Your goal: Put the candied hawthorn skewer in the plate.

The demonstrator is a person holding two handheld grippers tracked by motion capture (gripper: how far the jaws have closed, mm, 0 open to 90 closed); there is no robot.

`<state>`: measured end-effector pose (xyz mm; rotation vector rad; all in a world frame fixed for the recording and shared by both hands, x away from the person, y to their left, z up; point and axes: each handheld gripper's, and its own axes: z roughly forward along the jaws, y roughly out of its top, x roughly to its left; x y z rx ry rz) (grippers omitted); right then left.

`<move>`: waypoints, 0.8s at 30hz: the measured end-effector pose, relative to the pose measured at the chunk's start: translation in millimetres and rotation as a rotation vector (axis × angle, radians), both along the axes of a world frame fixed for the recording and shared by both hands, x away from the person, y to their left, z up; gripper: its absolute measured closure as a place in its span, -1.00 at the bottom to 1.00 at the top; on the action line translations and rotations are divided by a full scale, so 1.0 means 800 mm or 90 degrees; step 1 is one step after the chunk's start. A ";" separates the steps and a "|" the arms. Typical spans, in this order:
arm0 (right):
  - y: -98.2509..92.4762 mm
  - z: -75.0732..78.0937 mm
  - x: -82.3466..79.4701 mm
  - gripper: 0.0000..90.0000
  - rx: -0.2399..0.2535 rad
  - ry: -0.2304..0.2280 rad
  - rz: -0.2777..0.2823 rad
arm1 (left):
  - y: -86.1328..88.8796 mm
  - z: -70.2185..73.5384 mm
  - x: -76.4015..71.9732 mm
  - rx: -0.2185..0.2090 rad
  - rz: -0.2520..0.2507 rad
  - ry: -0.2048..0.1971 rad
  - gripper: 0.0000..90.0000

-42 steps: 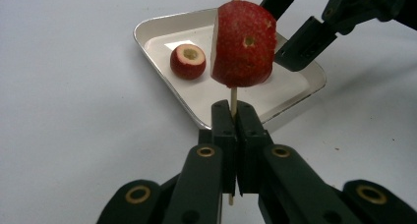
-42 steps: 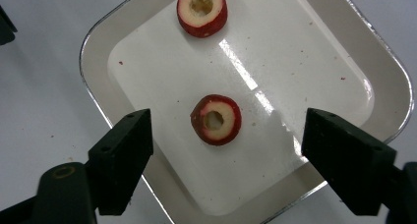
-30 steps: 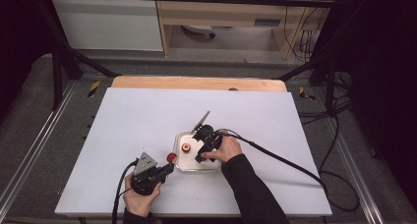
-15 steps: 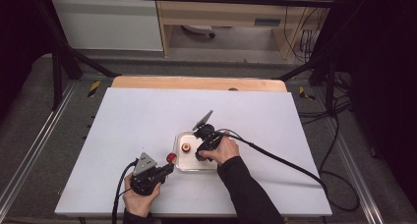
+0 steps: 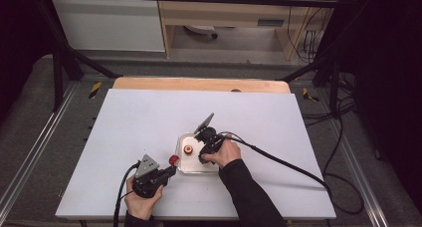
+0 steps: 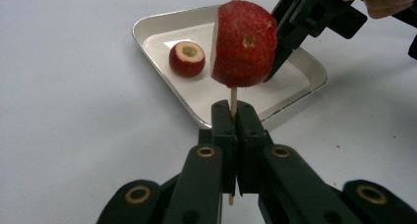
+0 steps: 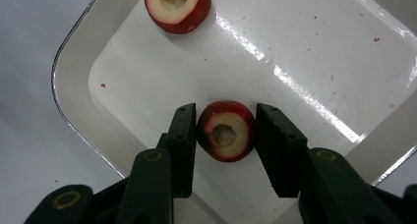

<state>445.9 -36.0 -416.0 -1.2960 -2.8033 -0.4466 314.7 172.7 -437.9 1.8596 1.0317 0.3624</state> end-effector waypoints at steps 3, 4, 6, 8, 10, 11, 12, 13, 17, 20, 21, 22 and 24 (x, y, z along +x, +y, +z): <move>-0.002 0.003 0.000 0.37 0.007 -0.001 -0.007 | -0.001 0.000 -0.001 0.005 0.001 -0.003 0.97; -0.003 0.006 0.000 0.37 0.013 -0.004 -0.009 | -0.002 0.000 -0.001 0.005 0.000 -0.004 0.97; -0.007 0.015 -0.002 0.38 0.042 -0.020 -0.018 | -0.003 0.001 -0.002 0.006 -0.003 -0.006 0.97; -0.012 0.029 -0.004 0.38 0.081 -0.038 -0.036 | -0.006 0.001 -0.003 0.004 -0.005 -0.008 0.97; -0.019 0.044 -0.007 0.38 0.124 -0.063 -0.054 | -0.010 0.001 -0.004 -0.003 -0.010 -0.009 0.97; -0.022 0.051 -0.010 0.38 0.152 -0.075 -0.064 | -0.012 0.001 -0.005 -0.005 -0.011 -0.010 0.97; -0.026 0.059 -0.012 0.38 0.186 -0.086 -0.075 | -0.014 0.001 -0.006 -0.009 -0.012 -0.010 0.97; -0.031 0.065 -0.014 0.38 0.215 -0.097 -0.081 | -0.017 0.001 -0.004 -0.012 -0.021 -0.021 0.97; -0.052 0.084 -0.023 0.38 0.341 -0.150 -0.105 | -0.028 0.004 -0.008 -0.016 -0.017 -0.013 0.97; -0.067 0.092 -0.031 0.38 0.420 -0.183 -0.122 | -0.038 0.006 -0.009 -0.017 -0.022 -0.012 0.97; -0.072 0.093 -0.034 0.38 0.444 -0.190 -0.128 | -0.042 0.006 -0.009 -0.016 -0.024 -0.014 0.97; -0.077 0.093 -0.037 0.38 0.469 -0.200 -0.135 | -0.046 0.007 -0.009 -0.016 -0.023 -0.012 0.97; -0.087 0.092 -0.042 0.38 0.516 -0.218 -0.143 | -0.055 0.009 -0.010 -0.015 -0.029 -0.012 0.97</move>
